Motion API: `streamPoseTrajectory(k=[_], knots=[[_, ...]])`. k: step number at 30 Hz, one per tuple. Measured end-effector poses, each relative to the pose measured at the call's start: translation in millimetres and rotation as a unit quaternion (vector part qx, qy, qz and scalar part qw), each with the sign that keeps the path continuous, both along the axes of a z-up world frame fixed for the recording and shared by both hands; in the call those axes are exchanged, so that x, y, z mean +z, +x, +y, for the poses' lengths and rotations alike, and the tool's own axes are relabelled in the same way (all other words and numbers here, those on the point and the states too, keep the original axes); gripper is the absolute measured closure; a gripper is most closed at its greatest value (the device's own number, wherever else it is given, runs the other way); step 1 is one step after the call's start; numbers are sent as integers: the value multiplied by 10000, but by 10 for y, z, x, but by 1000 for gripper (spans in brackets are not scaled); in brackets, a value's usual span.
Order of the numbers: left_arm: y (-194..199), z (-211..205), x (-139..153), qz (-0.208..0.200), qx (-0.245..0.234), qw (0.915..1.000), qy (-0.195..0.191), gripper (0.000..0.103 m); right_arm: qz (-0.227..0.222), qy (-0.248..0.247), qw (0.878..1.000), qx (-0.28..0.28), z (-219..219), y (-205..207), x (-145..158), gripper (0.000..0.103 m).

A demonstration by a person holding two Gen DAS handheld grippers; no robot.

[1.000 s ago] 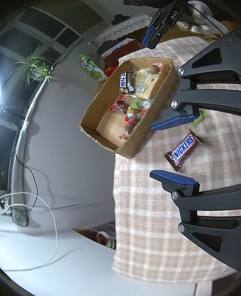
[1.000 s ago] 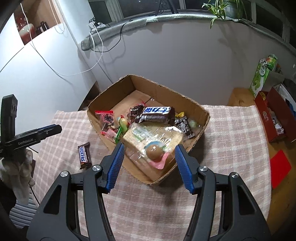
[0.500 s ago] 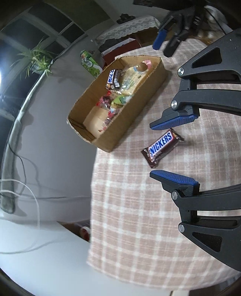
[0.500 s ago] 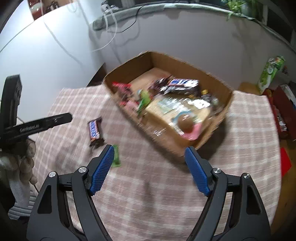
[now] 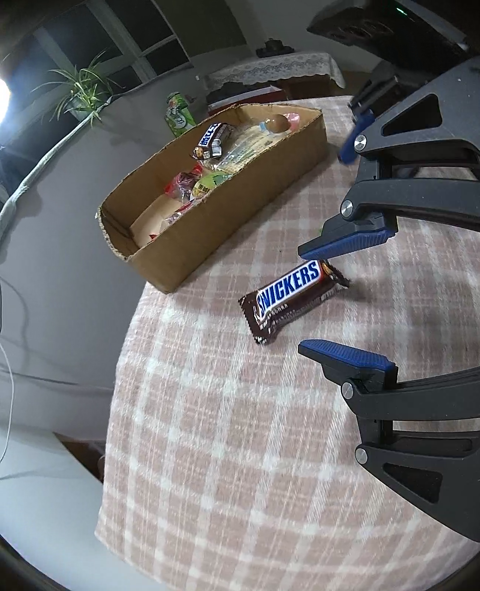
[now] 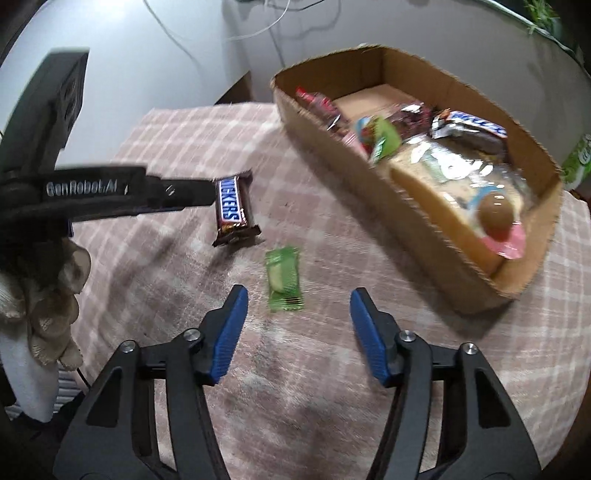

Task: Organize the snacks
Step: 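Move the left gripper to the Snickers bar while the right gripper approaches the green candy, then grasp the Snickers bar with the left gripper while the right gripper grasps the green candy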

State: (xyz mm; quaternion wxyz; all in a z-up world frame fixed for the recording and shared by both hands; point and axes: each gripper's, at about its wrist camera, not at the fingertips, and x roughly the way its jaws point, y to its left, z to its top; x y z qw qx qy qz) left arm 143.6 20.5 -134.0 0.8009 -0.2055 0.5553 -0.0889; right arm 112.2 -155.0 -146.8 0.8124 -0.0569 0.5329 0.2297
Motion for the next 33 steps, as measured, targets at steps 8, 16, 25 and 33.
streamPoseTrajectory(k=[8, 16, 25, 33], knots=[[147, -132, -92, 149, -22, 9998, 99, 60, 137, -36, 9999, 6, 116, 95, -144, 57], [242, -251, -184, 263, -84, 9987, 431, 60, 134, -132, 9998, 10, 184, 130, -222, 57], [208, -375, -181, 125, -258, 9954, 911, 63, 56, -250, 9996, 72, 272, 133, -228, 58], [154, -379, -178, 53, -339, 9945, 990, 70, -7, -392, 9992, 63, 274, 120, -227, 68]])
